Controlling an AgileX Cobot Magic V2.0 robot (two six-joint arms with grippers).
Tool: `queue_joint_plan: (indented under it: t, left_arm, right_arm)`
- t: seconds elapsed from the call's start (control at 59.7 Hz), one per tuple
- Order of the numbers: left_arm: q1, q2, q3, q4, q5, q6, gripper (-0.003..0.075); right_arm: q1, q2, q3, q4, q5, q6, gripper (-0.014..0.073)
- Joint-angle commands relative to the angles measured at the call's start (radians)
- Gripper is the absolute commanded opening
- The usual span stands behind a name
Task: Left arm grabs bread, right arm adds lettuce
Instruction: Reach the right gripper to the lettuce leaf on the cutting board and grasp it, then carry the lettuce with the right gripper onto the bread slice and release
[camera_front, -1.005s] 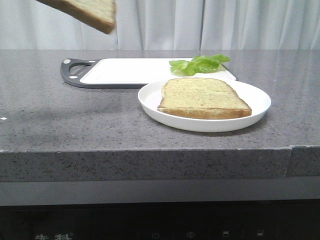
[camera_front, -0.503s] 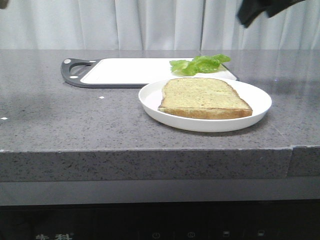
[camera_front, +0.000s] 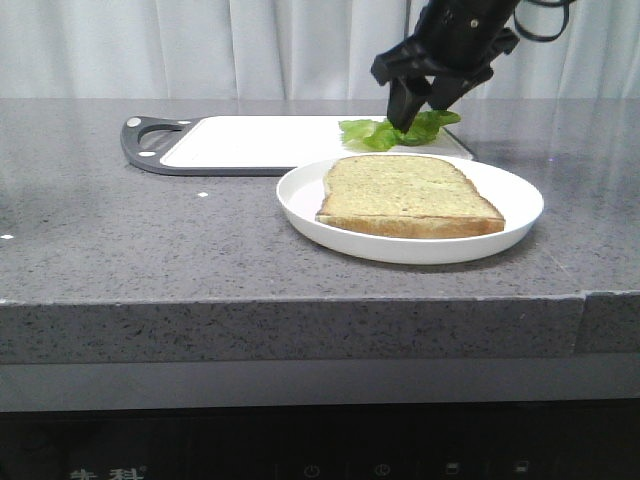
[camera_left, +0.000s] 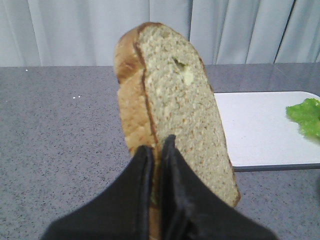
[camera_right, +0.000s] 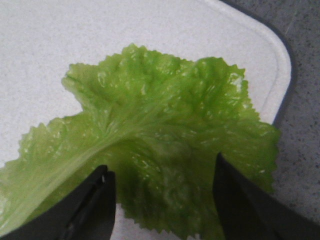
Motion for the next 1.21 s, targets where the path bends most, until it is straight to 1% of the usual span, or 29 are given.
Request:
queue_joint_plan:
  t: [0.0, 0.134, 0.201, 0.302, 0.335, 0.519, 0.62, 0.737, 0.871, 0.938, 1.039, 1.19]
  left_arm:
    - [-0.001, -0.001, -0.03, 0.042, -0.054, -0.011, -0.0021]
    - [-0.001, -0.001, -0.03, 0.042, -0.054, -0.011, -0.0021]
    - [-0.001, -0.001, -0.03, 0.042, -0.054, -0.012, -0.0021]
    - [-0.001, -0.001, -0.03, 0.042, -0.054, -0.016, -0.0021]
    - [-0.001, -0.001, -0.03, 0.042, -0.054, -0.016, -0.0021]
    - [-0.001, -0.001, -0.03, 0.041, -0.054, -0.016, -0.0021]
    - [-0.001, -0.001, -0.03, 0.041, -0.054, -0.016, -0.0021]
    - [-0.001, -0.001, -0.03, 0.039, -0.054, -0.017, -0.0021]
    - [-0.001, -0.001, -0.03, 0.037, -0.054, -0.017, -0.0021]
    - [-0.001, -0.001, -0.03, 0.037, -0.054, -0.017, -0.0021]
    - [-0.001, -0.001, -0.03, 0.037, -0.054, -0.017, -0.0021]
    - [-0.001, -0.001, -0.03, 0.037, -0.054, -0.017, -0.0021]
  right_arm:
    - [-0.001, -0.042, -0.052, -0.004, -0.037, -0.011, 0.0405]
    - [-0.001, -0.038, -0.052, -0.004, -0.041, -0.011, 0.0219]
    - [-0.001, -0.039, -0.052, -0.004, -0.04, -0.011, 0.0099]
    - [-0.001, -0.043, -0.054, -0.004, -0.035, -0.01, -0.0015]
    - [-0.001, -0.046, -0.054, -0.003, -0.031, -0.01, -0.0032]
    - [-0.001, -0.097, -0.047, 0.032, -0.008, -0.01, -0.0039]
    - [0.0, -0.17, 0.0, 0.076, -0.035, -0.01, -0.0039]
    - [0.012, -0.293, 0.133, 0.12, -0.111, -0.01, -0.0039]
    - [0.053, -0.466, 0.378, 0.12, -0.234, -0.01, -0.0039]
    - [0.083, -0.553, 0.49, 0.12, -0.272, -0.01, -0.0039]
    - [0.12, -0.643, 0.633, 0.129, -0.301, -0.01, -0.0039]
    - [0.148, -0.702, 0.759, 0.157, -0.322, -0.01, -0.0039]
